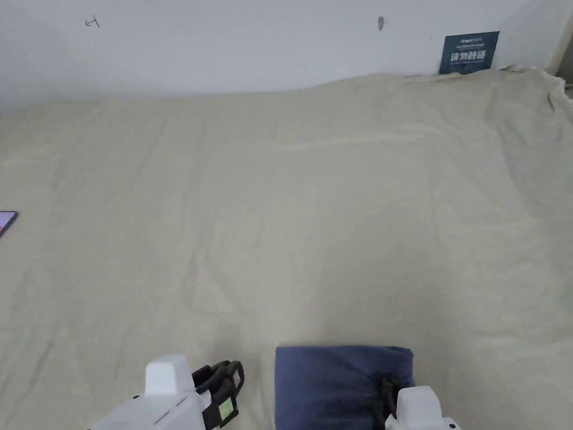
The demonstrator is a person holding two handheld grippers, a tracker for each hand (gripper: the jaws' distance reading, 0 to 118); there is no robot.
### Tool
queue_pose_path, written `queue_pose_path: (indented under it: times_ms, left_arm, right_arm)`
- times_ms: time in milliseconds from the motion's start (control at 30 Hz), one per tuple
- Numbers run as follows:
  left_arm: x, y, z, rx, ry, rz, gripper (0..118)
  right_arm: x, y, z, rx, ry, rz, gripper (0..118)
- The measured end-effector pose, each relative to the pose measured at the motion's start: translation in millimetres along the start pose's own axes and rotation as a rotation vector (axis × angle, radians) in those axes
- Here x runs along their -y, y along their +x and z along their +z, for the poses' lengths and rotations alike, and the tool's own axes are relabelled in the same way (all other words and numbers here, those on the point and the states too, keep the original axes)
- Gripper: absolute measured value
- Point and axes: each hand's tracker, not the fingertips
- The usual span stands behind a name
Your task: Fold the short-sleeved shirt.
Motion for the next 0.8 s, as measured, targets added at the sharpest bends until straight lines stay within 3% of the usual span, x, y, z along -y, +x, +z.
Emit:
queue_pose_path:
  times_ms: [33,100,167,200,500,567,667,800]
  left_arm:
    - [1,0,-8,0.015,-0.034,0.021,30]
    - [4,-2,-26,0.038,-0.13,0.07,61]
    - [9,-3,-44,0.073,-0.198,0.098,76]
    - [11,-3,-53,0.09,-0.225,0.104,77]
    - [10,10,-106,0.19,-0.356,0.104,76]
    - [9,12,-108,0.213,-0.364,0.095,62]
    - [11,10,-109,0.193,-0.384,0.063,58]
    - [10,8,-109,0.187,-0.411,0.112,36]
  right_arm:
    - [-1,-1,1,0.001,0.002,0.007,0]
    - [-1,-2,2,0.006,0.003,0.012,0]
    - [-1,-2,2,0.007,0.005,0.012,0]
    - [-1,-2,3,0.007,0.005,0.004,0]
    - [-1,2,4,-0.008,0.0,-0.017,0]
    - [0,4,4,-0.014,0.0,-0.024,0]
    - [-3,5,4,-0.022,-0.007,-0.024,0]
    - [-11,4,4,-0.03,-0.033,-0.005,0]
